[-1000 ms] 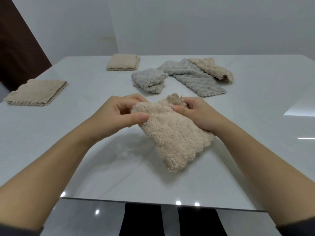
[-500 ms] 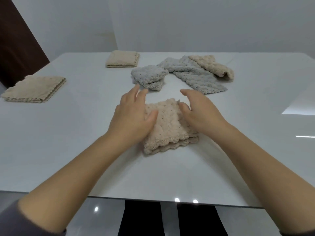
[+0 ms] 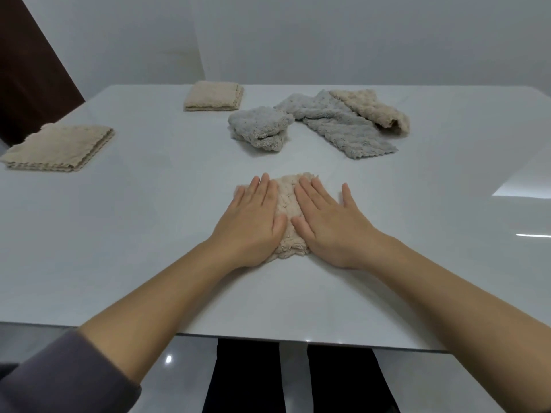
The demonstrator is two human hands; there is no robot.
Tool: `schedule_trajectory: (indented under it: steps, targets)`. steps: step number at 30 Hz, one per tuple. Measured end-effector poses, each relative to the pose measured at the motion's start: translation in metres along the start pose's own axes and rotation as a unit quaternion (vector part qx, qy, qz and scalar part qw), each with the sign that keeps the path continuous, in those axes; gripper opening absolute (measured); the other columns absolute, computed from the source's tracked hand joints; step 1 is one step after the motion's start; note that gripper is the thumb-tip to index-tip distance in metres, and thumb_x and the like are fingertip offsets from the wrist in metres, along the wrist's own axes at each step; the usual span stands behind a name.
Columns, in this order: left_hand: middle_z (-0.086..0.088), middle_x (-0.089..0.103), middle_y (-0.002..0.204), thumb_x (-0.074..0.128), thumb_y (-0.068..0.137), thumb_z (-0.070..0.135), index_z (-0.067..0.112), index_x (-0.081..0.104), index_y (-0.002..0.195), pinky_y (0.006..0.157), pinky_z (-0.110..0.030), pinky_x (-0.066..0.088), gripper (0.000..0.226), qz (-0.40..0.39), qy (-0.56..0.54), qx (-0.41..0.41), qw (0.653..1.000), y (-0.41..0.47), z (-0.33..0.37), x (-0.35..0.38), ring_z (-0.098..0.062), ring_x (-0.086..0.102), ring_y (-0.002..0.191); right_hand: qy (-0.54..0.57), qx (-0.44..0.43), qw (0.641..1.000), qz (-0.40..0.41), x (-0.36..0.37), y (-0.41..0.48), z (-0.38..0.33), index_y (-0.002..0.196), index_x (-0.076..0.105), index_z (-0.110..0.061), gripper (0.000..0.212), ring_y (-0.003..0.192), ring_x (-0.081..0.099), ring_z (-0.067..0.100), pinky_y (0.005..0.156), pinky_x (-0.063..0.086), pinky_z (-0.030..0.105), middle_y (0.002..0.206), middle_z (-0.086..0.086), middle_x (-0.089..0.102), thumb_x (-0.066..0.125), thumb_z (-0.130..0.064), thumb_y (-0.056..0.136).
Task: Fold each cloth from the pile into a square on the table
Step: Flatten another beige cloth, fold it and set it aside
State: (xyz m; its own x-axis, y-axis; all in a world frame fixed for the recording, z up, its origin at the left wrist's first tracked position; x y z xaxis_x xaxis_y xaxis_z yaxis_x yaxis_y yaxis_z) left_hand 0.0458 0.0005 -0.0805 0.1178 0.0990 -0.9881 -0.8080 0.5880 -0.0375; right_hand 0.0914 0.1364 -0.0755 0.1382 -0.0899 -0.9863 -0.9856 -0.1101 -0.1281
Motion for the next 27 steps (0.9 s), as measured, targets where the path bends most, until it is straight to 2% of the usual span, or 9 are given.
schedule_trajectory:
  steps: [5,9,14,16,19,21,23,24,27]
  targets:
    - [-0.011,-0.009,0.161,0.004,0.09,0.045,0.006,-0.003,0.152,0.12,-0.038,-0.006,0.074,0.001,0.011,-0.006,1.0,-0.003,0.0,0.003,-0.02,-0.012,0.148,0.015,0.002,1.0,0.005,0.0,0.002,0.001,0.155,-0.008,-0.015,0.062,0.148,-0.016,0.012,0.118,-0.009,0.053,0.162,-0.002,-0.016,0.013,-0.043,0.103]
    - [-0.005,-0.012,0.161,0.015,0.101,0.044,0.01,-0.004,0.154,0.12,-0.035,-0.009,0.065,-0.008,-0.038,0.013,0.999,-0.002,-0.003,-0.002,-0.014,-0.015,0.147,0.025,0.001,1.0,-0.007,-0.001,0.002,0.0,0.155,-0.008,-0.015,0.063,0.148,-0.015,0.012,0.118,-0.009,0.054,0.162,-0.001,-0.015,0.014,-0.043,0.103]
    - [0.007,0.002,0.161,0.019,0.093,0.048,0.02,0.014,0.154,0.119,-0.03,-0.005,0.067,0.091,-0.118,0.057,0.987,-0.019,-0.035,-0.025,-0.002,-0.007,0.146,0.11,-0.011,0.994,-0.025,-0.02,0.001,0.003,0.155,-0.003,-0.017,0.061,0.149,-0.011,0.012,0.118,-0.011,0.052,0.163,-0.001,-0.01,0.018,-0.041,0.104]
    - [0.011,-0.001,0.161,0.02,0.092,0.054,0.026,0.012,0.154,0.119,-0.031,-0.004,0.068,0.056,-0.096,0.083,0.99,-0.026,-0.043,-0.025,-0.001,-0.009,0.146,0.123,-0.022,0.992,-0.018,-0.025,0.004,-0.001,0.156,0.001,-0.018,0.059,0.149,-0.01,0.014,0.118,-0.01,0.052,0.163,0.0,-0.008,0.021,-0.04,0.104]
    - [0.008,0.023,0.158,0.011,0.087,0.064,0.035,0.026,0.149,0.118,-0.039,0.016,0.071,0.003,-0.021,0.084,0.996,-0.034,-0.046,-0.023,-0.008,0.018,0.144,0.073,-0.042,0.996,0.004,-0.024,0.007,-0.004,0.156,0.007,-0.023,0.064,0.15,-0.009,0.018,0.118,-0.007,0.055,0.164,0.0,-0.005,0.032,-0.046,0.101]
    - [0.007,0.059,0.118,0.01,0.088,0.06,0.034,0.055,0.12,0.1,-0.04,0.033,0.061,0.063,0.025,0.078,0.995,-0.039,-0.043,-0.037,-0.013,0.054,0.11,0.085,-0.022,0.995,0.051,-0.026,0.005,0.005,0.155,0.014,-0.026,0.067,0.15,-0.006,0.02,0.119,-0.003,0.054,0.164,0.0,-0.001,0.041,-0.05,0.098]
    - [0.007,0.059,0.075,0.013,0.088,0.055,0.025,0.055,0.081,0.086,-0.039,0.037,0.052,0.142,0.041,0.073,0.986,-0.038,-0.037,-0.059,-0.015,0.055,0.071,0.141,0.008,0.984,0.108,-0.031,0.001,0.016,0.152,0.026,-0.024,0.063,0.15,0.006,0.019,0.12,0.006,0.051,0.162,0.001,0.012,0.048,-0.046,0.097]
    - [0.007,0.06,0.072,0.016,0.088,0.054,0.024,0.055,0.078,0.085,-0.039,0.038,0.049,0.168,0.033,0.075,0.982,-0.034,-0.035,-0.065,-0.017,0.055,0.069,0.165,0.014,0.976,0.14,-0.032,-0.002,0.018,0.148,0.034,-0.022,0.058,0.148,0.015,0.019,0.119,0.014,0.05,0.16,0.002,0.021,0.051,-0.042,0.097]
    - [0.0,0.053,0.132,0.024,0.09,0.057,0.027,0.055,0.125,0.1,-0.042,0.038,0.056,0.092,0.014,0.098,0.991,-0.014,-0.023,-0.058,-0.02,0.05,0.116,0.219,0.025,0.952,0.211,-0.034,-0.01,0.02,0.134,0.05,-0.018,0.041,0.13,0.043,0.017,0.108,0.035,0.039,0.14,0.001,0.046,0.052,-0.03,0.095]
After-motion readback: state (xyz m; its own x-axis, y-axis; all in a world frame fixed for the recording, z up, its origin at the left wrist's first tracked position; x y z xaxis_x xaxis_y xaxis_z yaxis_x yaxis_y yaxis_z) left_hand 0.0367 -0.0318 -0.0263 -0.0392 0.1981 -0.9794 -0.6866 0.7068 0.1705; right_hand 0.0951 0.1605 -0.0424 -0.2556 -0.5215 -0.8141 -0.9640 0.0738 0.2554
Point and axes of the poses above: each hand's wrist, its own y-axis towards the middle knuckle, its own x-axis out of the palm, z = x × y, the point moved 4 cm from there along y, towards the middle knuckle
